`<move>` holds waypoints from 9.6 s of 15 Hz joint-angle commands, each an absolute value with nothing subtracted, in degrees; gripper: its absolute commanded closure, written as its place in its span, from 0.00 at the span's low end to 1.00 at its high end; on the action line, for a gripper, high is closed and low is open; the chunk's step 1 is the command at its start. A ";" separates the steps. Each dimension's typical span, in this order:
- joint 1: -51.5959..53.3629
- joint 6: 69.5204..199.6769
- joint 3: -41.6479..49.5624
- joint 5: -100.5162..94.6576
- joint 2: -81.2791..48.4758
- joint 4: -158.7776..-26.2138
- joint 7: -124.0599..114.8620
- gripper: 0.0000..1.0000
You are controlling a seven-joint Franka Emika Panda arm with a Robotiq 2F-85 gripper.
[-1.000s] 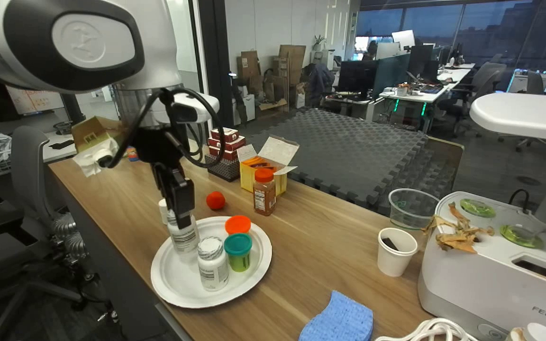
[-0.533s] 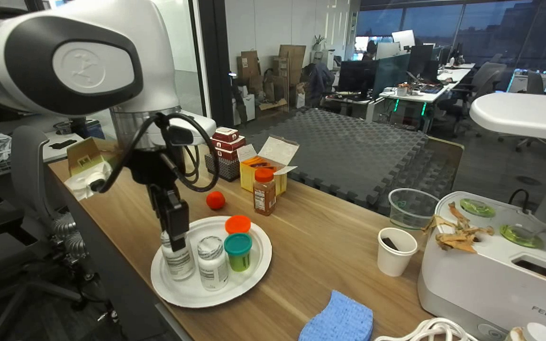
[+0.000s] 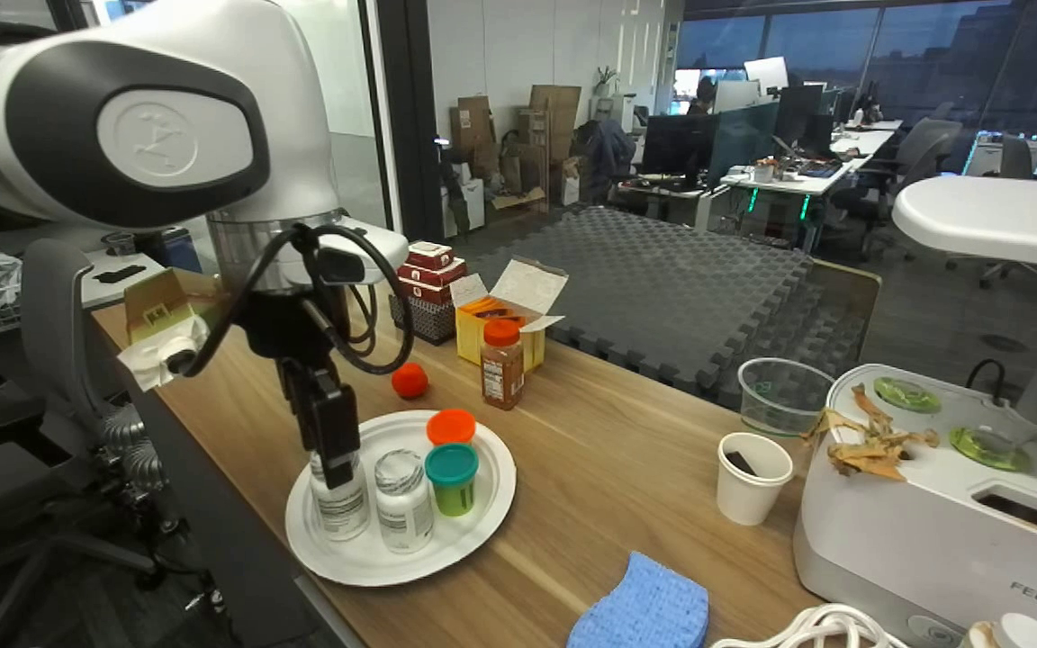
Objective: Put all the bottles and the orange ball in the plate, and then use the blue object to clean the table
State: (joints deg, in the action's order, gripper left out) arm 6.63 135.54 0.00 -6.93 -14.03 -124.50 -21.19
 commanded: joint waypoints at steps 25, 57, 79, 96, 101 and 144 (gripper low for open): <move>14.82 134.61 -8.55 -8.51 -18.24 -113.49 -22.79 0.00; 13.90 132.06 -3.27 -5.64 -28.32 -103.93 -21.62 0.88; 4.24 132.44 0.08 -0.16 -26.46 -109.30 -16.55 0.86; 4.08 130.49 -1.88 3.53 -22.40 -103.10 -10.81 0.00; 4.03 127.81 -2.15 2.81 -26.60 -94.16 -8.48 0.00; 4.48 121.34 1.16 -2.74 -49.48 -65.91 -3.72 0.22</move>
State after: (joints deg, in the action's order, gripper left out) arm 4.69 122.61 1.35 -2.23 -48.69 -68.86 -3.96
